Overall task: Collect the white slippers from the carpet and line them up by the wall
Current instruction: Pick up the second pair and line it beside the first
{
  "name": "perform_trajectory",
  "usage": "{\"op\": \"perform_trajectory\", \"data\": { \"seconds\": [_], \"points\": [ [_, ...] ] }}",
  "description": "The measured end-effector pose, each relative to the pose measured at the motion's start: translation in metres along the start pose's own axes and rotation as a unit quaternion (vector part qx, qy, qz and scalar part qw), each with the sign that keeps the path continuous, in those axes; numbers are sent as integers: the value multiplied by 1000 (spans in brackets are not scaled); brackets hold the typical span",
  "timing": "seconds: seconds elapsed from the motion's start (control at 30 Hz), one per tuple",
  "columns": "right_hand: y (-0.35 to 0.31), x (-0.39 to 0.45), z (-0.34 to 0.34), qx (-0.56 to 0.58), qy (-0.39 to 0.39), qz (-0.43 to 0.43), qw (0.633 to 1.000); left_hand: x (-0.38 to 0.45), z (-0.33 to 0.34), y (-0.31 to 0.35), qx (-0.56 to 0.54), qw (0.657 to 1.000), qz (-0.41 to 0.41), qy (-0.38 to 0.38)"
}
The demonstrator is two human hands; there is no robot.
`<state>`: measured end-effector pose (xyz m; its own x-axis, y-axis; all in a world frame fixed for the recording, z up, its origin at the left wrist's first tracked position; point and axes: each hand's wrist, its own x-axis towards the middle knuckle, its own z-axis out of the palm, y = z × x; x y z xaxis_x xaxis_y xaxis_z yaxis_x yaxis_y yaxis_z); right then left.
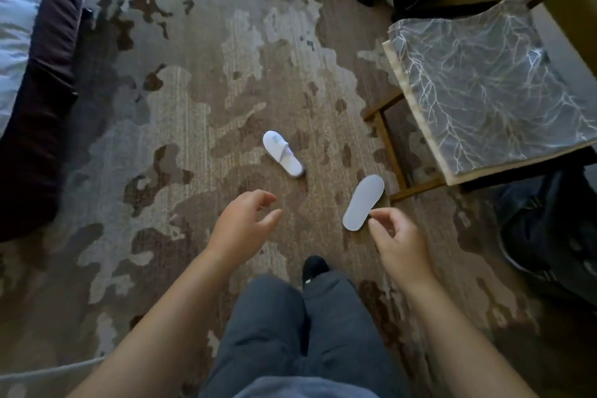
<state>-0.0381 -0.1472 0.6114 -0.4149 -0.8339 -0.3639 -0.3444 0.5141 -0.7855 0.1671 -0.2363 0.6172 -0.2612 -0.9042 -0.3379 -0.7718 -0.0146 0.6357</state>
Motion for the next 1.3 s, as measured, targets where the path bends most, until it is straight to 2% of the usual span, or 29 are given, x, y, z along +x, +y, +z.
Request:
{"op": "perform_trajectory", "data": {
  "seconds": [0.13, 0.23, 0.37, 0.5, 0.63, 0.8, 0.93, 1.03, 1.1, 1.3],
  "points": [
    [-17, 88, 26, -11, 13, 12, 1000, 81, 2, -26, 27, 997, -45, -61],
    [-2, 153, 58, -23, 28, 47, 998, 153, 18, -59, 37, 991, -78, -99],
    [51, 229, 112, -33, 35, 117, 992, 253, 68, -95, 105, 978, -57, -169],
    [126, 294, 167, -41, 23, 160, 986, 344, 145, -139, 113, 975, -31, -187],
    [218, 357, 222, -53, 18, 175, 983, 420, 234, -209, 125, 977, -40, -169],
    [348, 439, 298, -93, -16, 147, 985, 488, 347, -314, 131, 978, -65, -148],
    [428, 487, 345, -164, -31, 157, 973, 531, 407, -370, 93, 987, -109, -74],
    [461, 505, 368, -204, -26, 146, 968, 557, 430, -383, -21, 989, -148, 22],
    [472, 507, 374, -234, -31, 135, 962, 567, 441, -381, -67, 980, -177, 60],
    [474, 502, 362, -238, -70, 132, 960, 573, 450, -374, -58, 966, -241, 74]
  ]
}}
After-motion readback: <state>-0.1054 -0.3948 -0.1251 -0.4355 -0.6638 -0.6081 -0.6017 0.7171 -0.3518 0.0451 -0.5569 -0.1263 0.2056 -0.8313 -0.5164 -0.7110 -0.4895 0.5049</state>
